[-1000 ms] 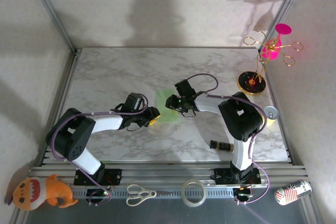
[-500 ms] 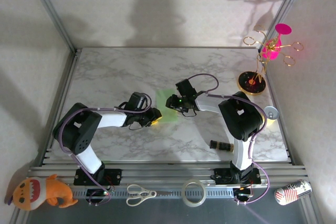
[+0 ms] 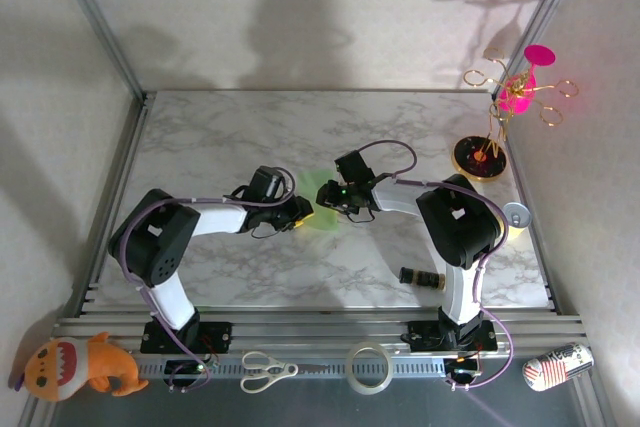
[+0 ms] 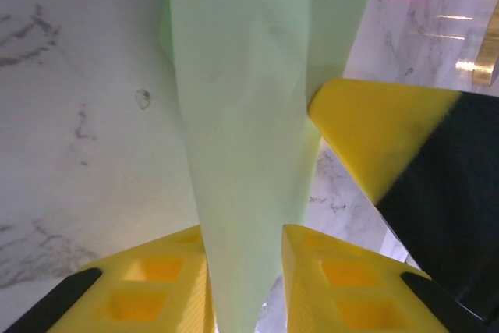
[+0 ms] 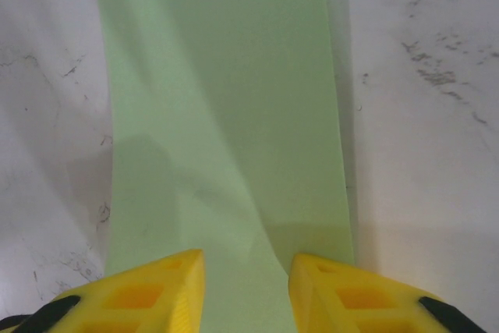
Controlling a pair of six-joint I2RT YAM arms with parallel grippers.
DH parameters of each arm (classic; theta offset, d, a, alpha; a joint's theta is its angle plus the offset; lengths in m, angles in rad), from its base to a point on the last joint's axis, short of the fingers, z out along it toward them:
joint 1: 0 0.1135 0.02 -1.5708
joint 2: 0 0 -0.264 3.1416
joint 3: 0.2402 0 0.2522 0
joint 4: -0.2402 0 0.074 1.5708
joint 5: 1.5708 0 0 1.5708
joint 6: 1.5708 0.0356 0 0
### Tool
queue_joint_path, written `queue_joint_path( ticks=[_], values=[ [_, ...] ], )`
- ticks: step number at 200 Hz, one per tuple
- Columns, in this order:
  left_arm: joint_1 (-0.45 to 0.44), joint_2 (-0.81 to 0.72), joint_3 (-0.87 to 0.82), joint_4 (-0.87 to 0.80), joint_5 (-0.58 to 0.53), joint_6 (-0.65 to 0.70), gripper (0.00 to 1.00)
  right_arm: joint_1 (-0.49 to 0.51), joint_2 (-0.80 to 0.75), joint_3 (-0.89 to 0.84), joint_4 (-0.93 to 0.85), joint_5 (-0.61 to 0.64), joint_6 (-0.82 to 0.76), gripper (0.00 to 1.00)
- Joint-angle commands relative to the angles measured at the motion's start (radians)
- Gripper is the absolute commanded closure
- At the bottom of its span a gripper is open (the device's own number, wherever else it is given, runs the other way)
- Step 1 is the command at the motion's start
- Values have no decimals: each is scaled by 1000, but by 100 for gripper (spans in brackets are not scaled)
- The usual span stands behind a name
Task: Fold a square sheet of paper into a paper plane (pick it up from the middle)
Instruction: Third fold the triangle at the center of the table.
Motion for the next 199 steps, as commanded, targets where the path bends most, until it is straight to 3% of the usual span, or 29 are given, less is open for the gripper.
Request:
queue_joint_path(
  ticks=[1,55,87,105,135,162,179,199],
  values=[
    [22,18,19,14,-15,0,74,-7,49,-19,-81,7,-21,63],
    [55,44,32,41,28,-14,77,-11,32,-30,-40,-11,-43,63],
    [60,59,32,60,38,-30,86,-12,-13,-42,11,-8,-87,60],
    [62,59,35,66,40,-41,93,-12,-43,-32,44,-3,-124,57],
    [63,46,32,71,39,-65,100,-12,-133,-53,96,51,-197,43],
    [65,33,13,112,43,-112,100,-7,-219,-112,163,107,-335,33],
    [65,29,6,115,49,-133,100,23,-265,-162,215,175,-466,33],
    [65,29,8,138,53,-140,100,55,-292,-196,226,165,-622,34]
  ],
)
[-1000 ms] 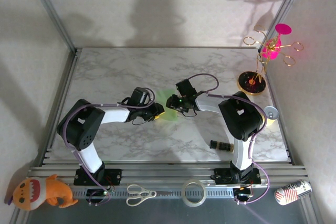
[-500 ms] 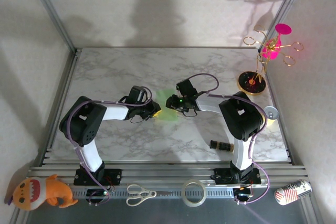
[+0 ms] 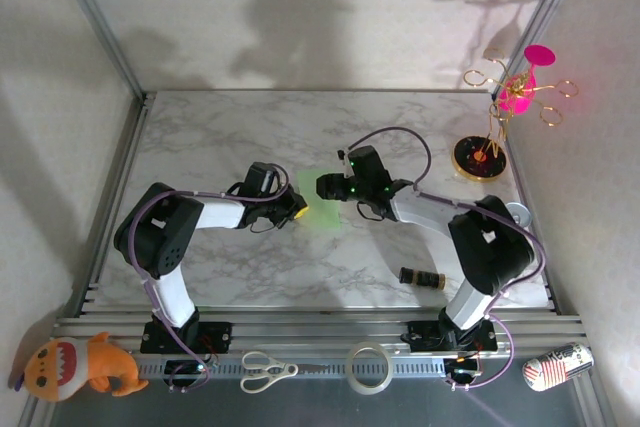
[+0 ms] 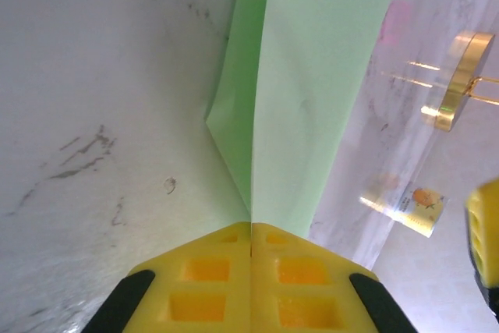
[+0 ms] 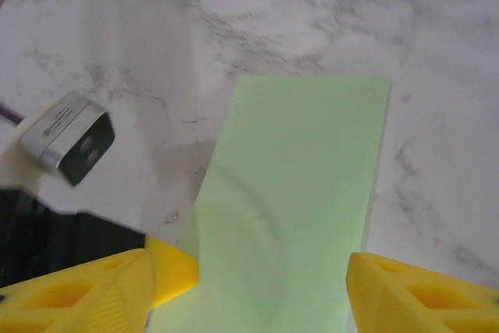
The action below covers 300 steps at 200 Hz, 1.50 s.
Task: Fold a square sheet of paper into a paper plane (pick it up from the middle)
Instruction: Third fold the triangle at the center of the table.
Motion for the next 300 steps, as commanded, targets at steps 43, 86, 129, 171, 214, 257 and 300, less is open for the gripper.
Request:
queue_joint_path(
  ticks=[43,86,129,171,214,257,300],
  values=[
    [7,-24,-2,38,22,-31,100,137,-80,-203,239,29,-497,35],
    [9,-21,13,7,25,-22,100,183,-36,-230,274,175,-619,33],
    [7,-21,22,-7,24,-20,100,214,-30,-277,367,183,-678,31],
    [6,-22,24,-13,22,-19,100,241,27,-277,390,182,-715,26],
    [6,-25,25,-19,24,-19,100,256,81,-263,424,210,-737,28],
    [6,-33,26,-33,24,-10,100,257,104,-284,507,262,-785,35],
    [6,-38,24,-34,21,-12,100,258,107,-283,511,246,-798,51]
  ],
)
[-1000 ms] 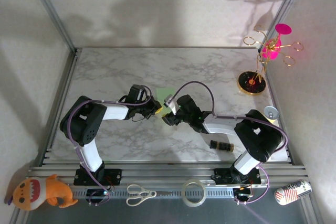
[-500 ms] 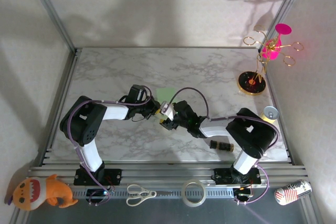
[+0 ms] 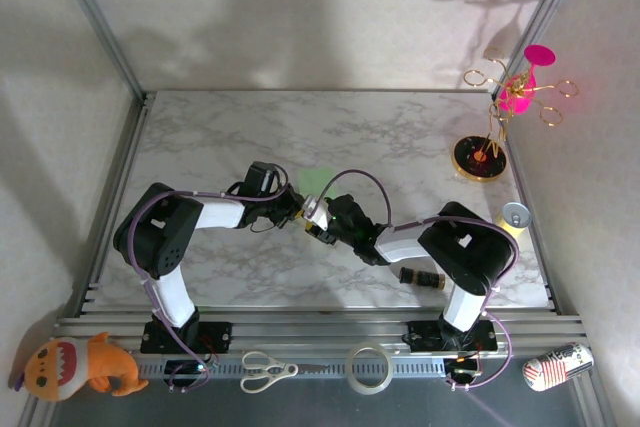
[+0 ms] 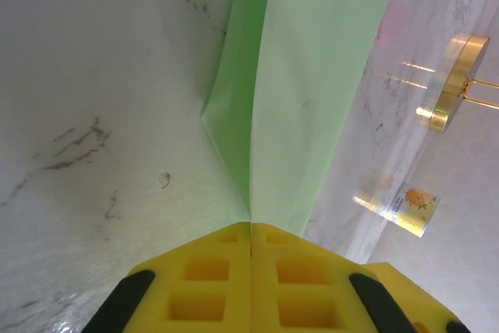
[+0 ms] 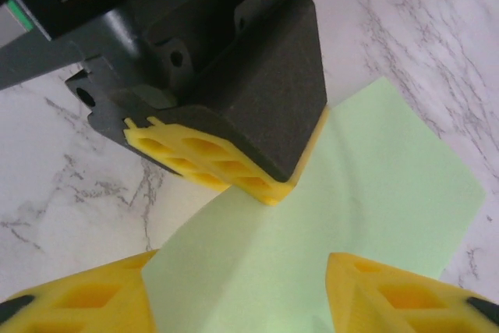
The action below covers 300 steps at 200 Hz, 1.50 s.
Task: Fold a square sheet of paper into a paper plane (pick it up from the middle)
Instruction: Third fold the triangle at the center of the table.
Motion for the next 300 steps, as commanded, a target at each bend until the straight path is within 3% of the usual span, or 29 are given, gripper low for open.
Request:
queue_joint_path(
  ticks=[1,42,65,90,120,189,246,300],
  values=[
    [6,-34,22,-22,14,4,100,12,16,-9,36,6,-22,51],
    [7,-43,23,-30,7,2,92,14,23,1,6,-35,-15,70],
    [19,-57,23,-62,-13,20,82,14,17,0,-2,-48,2,79],
    [68,-96,27,-147,-72,83,71,15,9,4,-33,-85,27,87],
    [108,-150,101,-311,-148,223,66,12,4,23,-92,-131,76,92],
    [60,17,257,-306,-87,314,77,-20,0,31,-98,-266,240,94],
    [20,170,380,-379,-131,386,84,-54,-3,28,-83,-329,334,94],
    [4,233,419,-458,-185,439,91,-86,1,42,-89,-306,426,93]
  ],
)
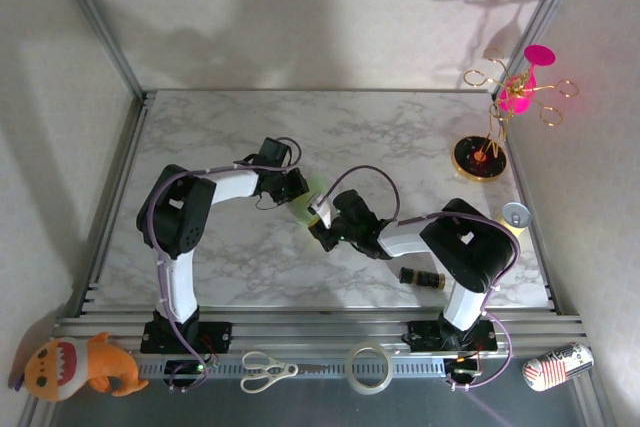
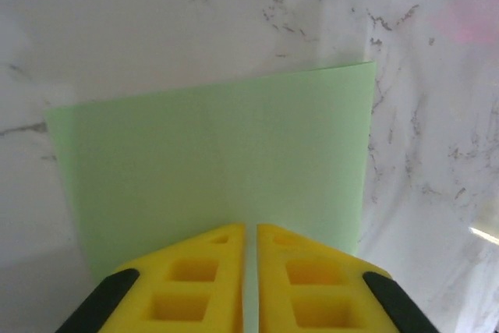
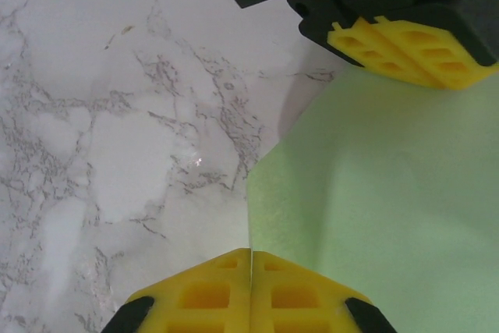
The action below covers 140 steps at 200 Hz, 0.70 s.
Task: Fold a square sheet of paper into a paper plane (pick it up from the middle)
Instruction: Third fold the triangle at the center of the table.
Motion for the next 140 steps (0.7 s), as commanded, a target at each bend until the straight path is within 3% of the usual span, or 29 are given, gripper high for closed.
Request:
queue_joint_path(
  ticks=[1,140],
  values=[
    [-14,39,35,-71,-50,53,91,-17,-2,29,5,9,72,93],
    [-20,76,43,-94,-64,82,95,-52,50,126,-138,125,161,92]
  ],
)
